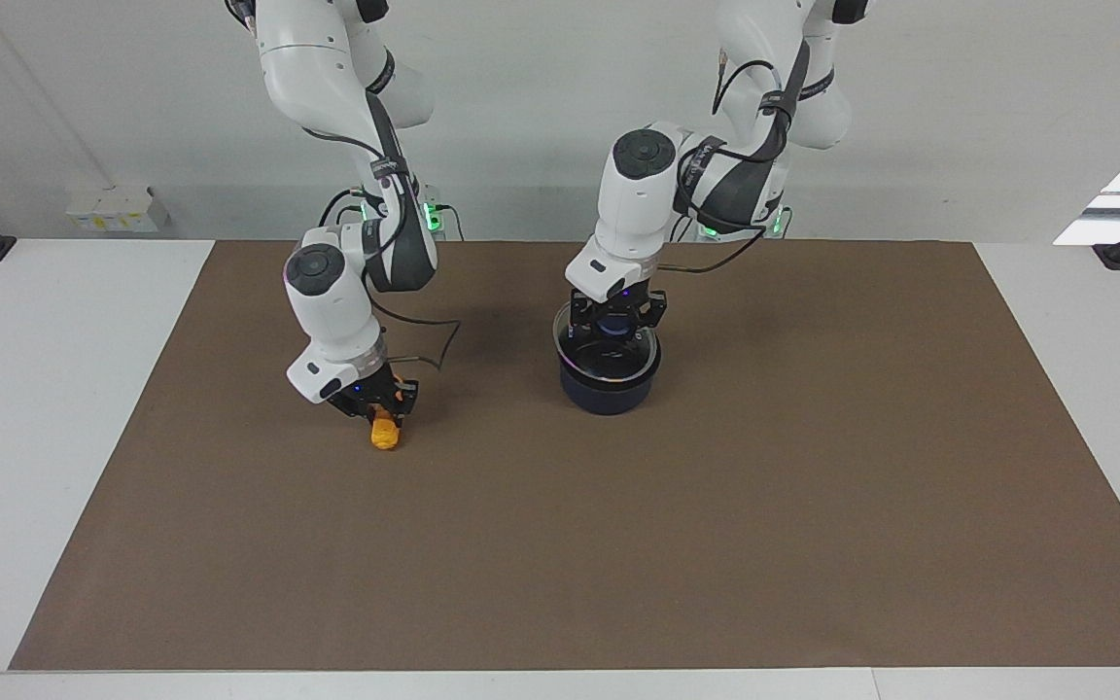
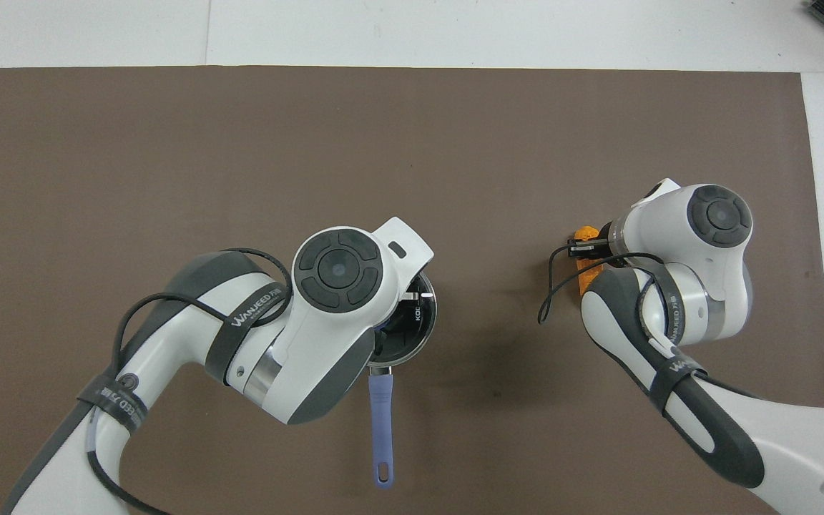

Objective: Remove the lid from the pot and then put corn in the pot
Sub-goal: 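Grasp the blue lid knob with the left gripper while the right gripper grasps the corn, then lift the lid off with the left gripper while the right gripper carries the corn, then set the lid down beside the pot while the right gripper lowers the corn in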

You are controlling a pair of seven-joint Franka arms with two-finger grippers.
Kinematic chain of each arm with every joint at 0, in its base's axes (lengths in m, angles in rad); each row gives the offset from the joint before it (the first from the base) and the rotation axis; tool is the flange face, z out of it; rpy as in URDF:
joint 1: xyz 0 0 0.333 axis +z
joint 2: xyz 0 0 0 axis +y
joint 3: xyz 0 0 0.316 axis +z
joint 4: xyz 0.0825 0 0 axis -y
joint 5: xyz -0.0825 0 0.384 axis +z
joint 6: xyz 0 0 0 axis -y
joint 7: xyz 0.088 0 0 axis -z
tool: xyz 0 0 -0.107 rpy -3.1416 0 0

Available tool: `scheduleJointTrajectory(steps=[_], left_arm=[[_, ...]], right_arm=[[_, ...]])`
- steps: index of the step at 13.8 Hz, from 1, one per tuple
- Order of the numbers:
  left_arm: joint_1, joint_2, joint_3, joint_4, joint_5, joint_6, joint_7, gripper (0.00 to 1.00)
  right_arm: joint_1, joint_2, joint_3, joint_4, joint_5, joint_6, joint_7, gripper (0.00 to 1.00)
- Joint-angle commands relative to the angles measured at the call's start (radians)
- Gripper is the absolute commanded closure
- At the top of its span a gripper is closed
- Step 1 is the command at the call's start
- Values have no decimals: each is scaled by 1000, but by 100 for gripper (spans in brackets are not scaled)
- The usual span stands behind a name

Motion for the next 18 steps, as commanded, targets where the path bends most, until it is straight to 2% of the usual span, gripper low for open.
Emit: scheduleJointTrajectory(steps=[1, 3, 7, 11, 14, 18], left_arm=[[44, -15, 3, 47, 58, -68, -1, 100], [81, -23, 3, 49, 63, -83, 63, 100], [183, -29, 3, 47, 63, -95, 235, 100], [338, -35, 3, 38, 61, -94, 493, 100], [434, -32, 1, 31, 60, -76, 655, 100], [573, -21, 1, 11, 58, -16, 898, 100]], right_arm=[[-5, -36, 7, 9, -5, 3, -7, 90], [35, -73, 11, 18, 3, -5, 31, 93], [150, -132, 13, 53, 3, -86, 224, 93], [276, -140, 15, 157, -2, -232, 348, 93], [386, -146, 15, 188, -5, -253, 470, 93], [423, -142, 42, 223, 13, -273, 476, 94]])
